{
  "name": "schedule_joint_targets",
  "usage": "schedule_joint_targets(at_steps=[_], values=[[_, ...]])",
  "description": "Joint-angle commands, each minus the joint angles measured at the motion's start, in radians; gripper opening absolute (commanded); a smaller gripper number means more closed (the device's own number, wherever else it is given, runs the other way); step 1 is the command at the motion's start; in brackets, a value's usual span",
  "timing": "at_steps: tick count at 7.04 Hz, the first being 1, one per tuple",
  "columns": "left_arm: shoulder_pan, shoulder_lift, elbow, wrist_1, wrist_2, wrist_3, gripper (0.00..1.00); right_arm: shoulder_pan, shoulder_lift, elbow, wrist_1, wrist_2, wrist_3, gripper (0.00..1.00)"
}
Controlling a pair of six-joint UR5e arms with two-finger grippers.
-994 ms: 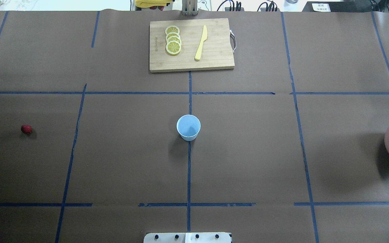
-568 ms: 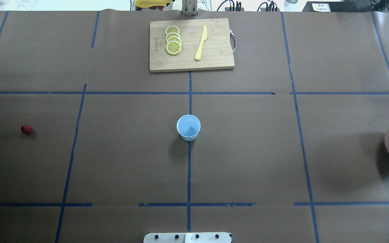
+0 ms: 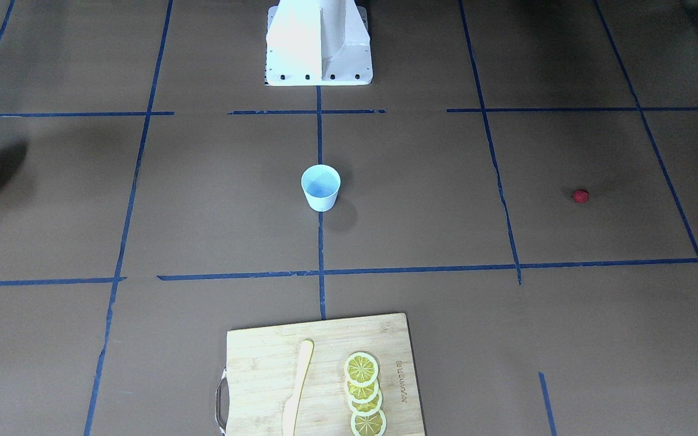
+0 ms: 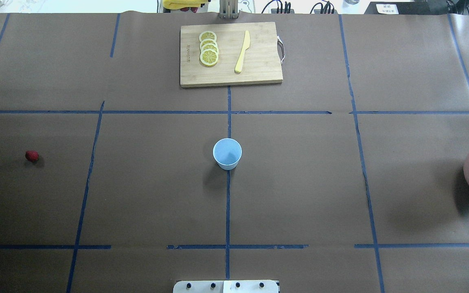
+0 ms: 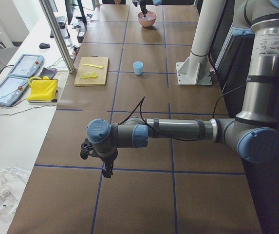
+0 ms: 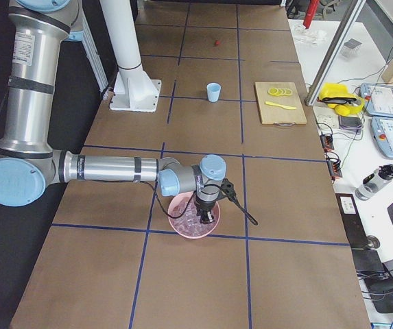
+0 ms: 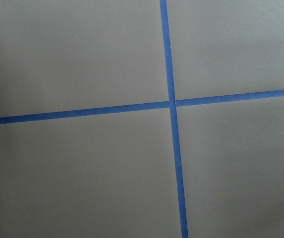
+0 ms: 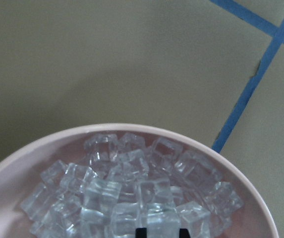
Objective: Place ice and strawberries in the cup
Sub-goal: 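Grasp an ice cube from the pink bowl with the right gripper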
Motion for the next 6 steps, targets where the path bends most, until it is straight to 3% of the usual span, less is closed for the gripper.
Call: schedule_joint_targets(at_steps=[1,2,3,4,6], values=[[0.000,-0.001,-0.001,0.000,0.000,-0.001,1.00,0.019,0.001,0.036,-0.006,0.002,-0.001,0.00],[0.000,-0.001,0.000,0.002,0.000,-0.001,1.00,0.071,0.001,0.093,-0.031,0.019,-0.002,0.00],[0.000,-0.001,0.000,0.000,0.000,-0.001,1.00,0.093,0.006,0.174,-0.130,0.046,-0.002,0.00],[0.000,-0.001,-0.001,0.000,0.000,-0.001,1.00,0.101,0.068,0.242,-0.244,0.048,-0.001,0.00],[0.000,-0.001,-0.001,0.002,0.000,-0.001,1.00,0.081,0.297,0.261,-0.465,0.128,0.068,0.00]])
